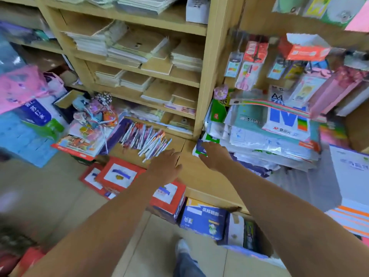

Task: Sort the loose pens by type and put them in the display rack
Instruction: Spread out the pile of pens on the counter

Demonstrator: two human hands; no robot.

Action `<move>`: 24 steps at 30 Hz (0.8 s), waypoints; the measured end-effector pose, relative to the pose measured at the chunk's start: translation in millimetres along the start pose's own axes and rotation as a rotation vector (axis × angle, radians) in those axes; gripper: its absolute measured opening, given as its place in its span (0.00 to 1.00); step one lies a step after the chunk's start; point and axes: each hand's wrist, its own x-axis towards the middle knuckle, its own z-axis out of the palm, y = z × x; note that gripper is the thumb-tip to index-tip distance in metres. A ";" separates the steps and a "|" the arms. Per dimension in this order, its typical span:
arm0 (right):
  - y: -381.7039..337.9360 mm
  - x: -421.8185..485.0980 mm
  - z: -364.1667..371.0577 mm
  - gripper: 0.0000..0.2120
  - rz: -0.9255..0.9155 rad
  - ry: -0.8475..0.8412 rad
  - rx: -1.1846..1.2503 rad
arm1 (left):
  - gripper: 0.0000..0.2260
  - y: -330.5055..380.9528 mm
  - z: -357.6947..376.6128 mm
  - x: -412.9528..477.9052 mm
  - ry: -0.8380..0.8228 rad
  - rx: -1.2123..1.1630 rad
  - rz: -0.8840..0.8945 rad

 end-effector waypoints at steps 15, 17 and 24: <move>-107.6 218.3 7.5 0.23 -0.024 -0.110 -0.011 | 0.22 -186.9 -56.4 135.8 -0.044 -0.044 -0.037; -125.7 239.3 16.0 0.23 0.021 -0.106 0.024 | 0.23 -215.8 -62.2 150.9 -0.078 -0.041 -0.006; -184.5 293.8 46.0 0.23 0.168 -0.131 0.092 | 0.21 -310.2 -71.6 195.1 -0.144 0.012 0.086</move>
